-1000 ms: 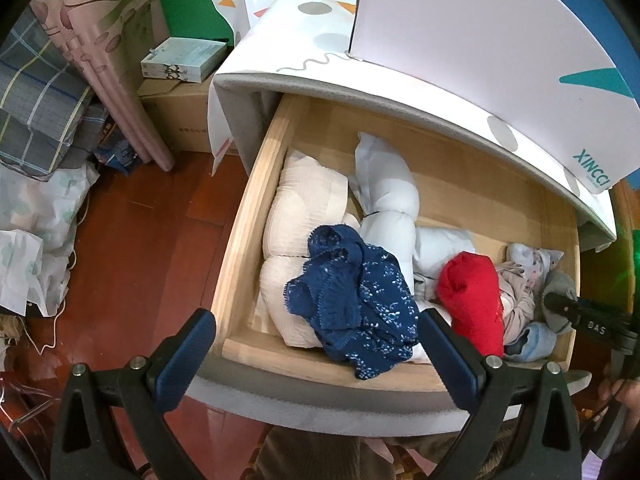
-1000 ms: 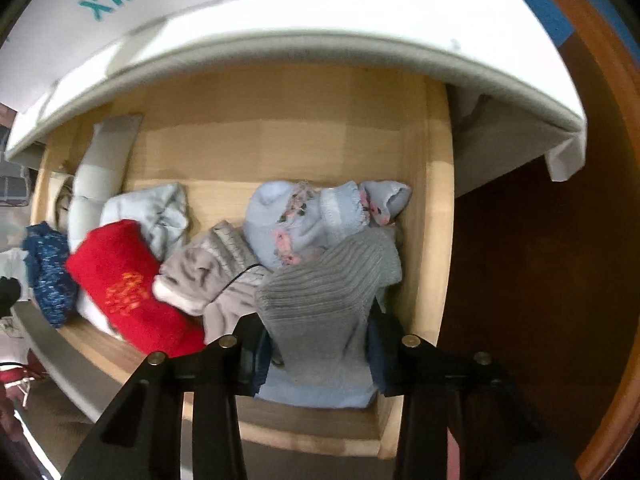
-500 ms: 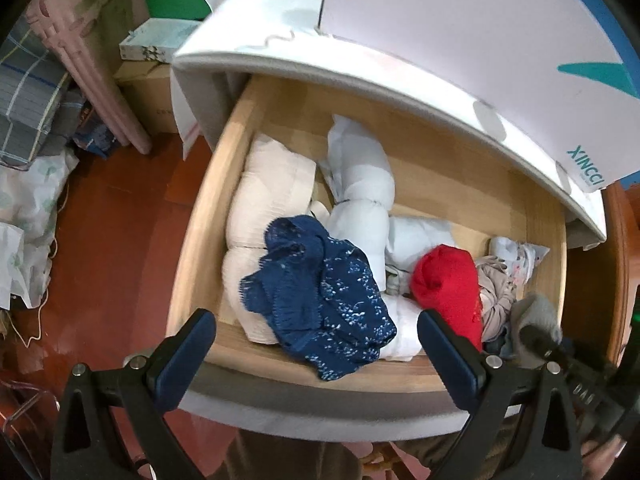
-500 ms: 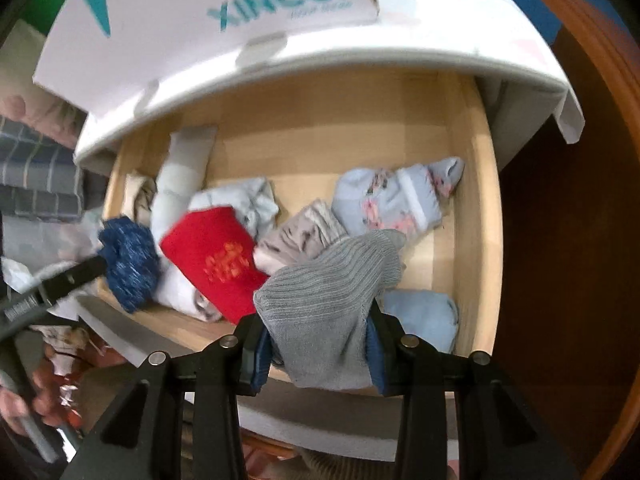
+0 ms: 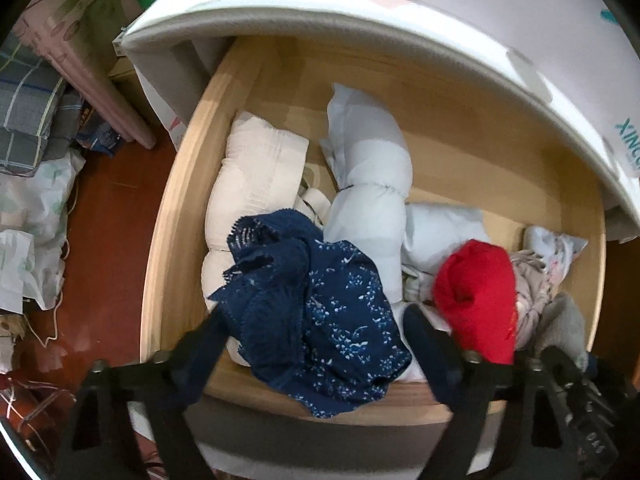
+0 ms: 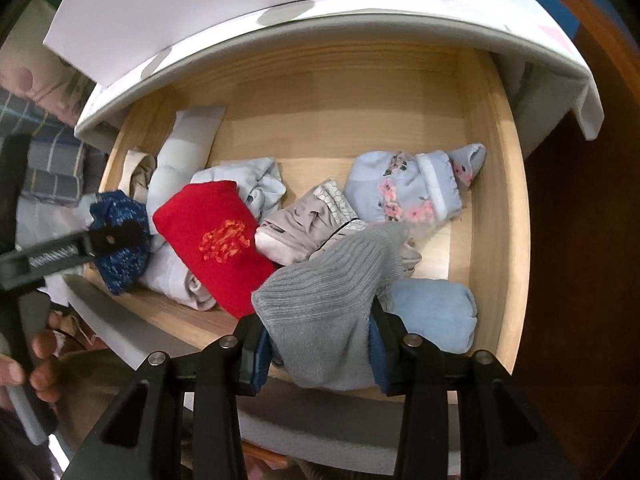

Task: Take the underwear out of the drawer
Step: 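Close the left gripper on the dark blue lace underwear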

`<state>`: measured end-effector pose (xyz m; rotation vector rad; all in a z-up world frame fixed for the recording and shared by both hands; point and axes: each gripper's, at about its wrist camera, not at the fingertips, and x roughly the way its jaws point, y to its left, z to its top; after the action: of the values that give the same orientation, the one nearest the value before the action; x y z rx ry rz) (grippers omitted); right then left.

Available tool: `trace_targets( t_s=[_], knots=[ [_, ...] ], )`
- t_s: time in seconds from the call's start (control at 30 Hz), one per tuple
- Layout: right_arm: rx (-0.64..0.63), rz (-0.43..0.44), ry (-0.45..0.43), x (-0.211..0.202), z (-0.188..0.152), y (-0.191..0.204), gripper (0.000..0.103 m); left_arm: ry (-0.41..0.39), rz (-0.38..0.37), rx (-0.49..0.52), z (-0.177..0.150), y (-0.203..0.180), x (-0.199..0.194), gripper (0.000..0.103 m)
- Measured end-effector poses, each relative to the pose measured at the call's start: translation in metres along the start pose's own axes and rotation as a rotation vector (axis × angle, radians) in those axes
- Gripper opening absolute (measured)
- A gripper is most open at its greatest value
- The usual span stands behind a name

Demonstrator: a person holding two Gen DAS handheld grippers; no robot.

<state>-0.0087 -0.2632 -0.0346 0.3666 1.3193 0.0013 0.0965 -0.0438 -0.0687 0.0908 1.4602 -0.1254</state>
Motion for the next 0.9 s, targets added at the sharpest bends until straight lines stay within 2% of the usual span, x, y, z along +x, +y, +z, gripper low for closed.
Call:
trace_targets(
  t_s=[0.07, 0.13, 0.2, 0.3, 0.4, 0.9],
  knots=[
    [0.008, 0.009, -0.002, -0.001, 0.0, -0.001, 0.038, 0.006, 0.018, -0.004, 0.0, 0.0, 0.004, 0.075],
    [0.007, 0.009, -0.003, -0.001, 0.0, 0.0, 0.038, -0.001, 0.022, -0.004, 0.0, 0.0, 0.004, 0.069],
    [0.005, 0.007, -0.003, -0.002, 0.001, -0.001, 0.038, -0.011, 0.04, 0.014, 0.0, -0.002, 0.002, 0.05],
    [0.004, 0.006, -0.003, -0.002, 0.001, 0.0, 0.038, -0.022, 0.027, 0.029, 0.0, -0.001, -0.003, 0.036],
    [0.005, 0.005, -0.005, -0.002, 0.001, 0.0, 0.038, -0.031, 0.003, 0.025, -0.001, 0.005, -0.01, 0.03],
    [0.0, -0.01, -0.015, -0.003, 0.002, 0.002, 0.038, -0.109, -0.076, 0.089, -0.015, 0.008, -0.061, 0.027]
  ],
)
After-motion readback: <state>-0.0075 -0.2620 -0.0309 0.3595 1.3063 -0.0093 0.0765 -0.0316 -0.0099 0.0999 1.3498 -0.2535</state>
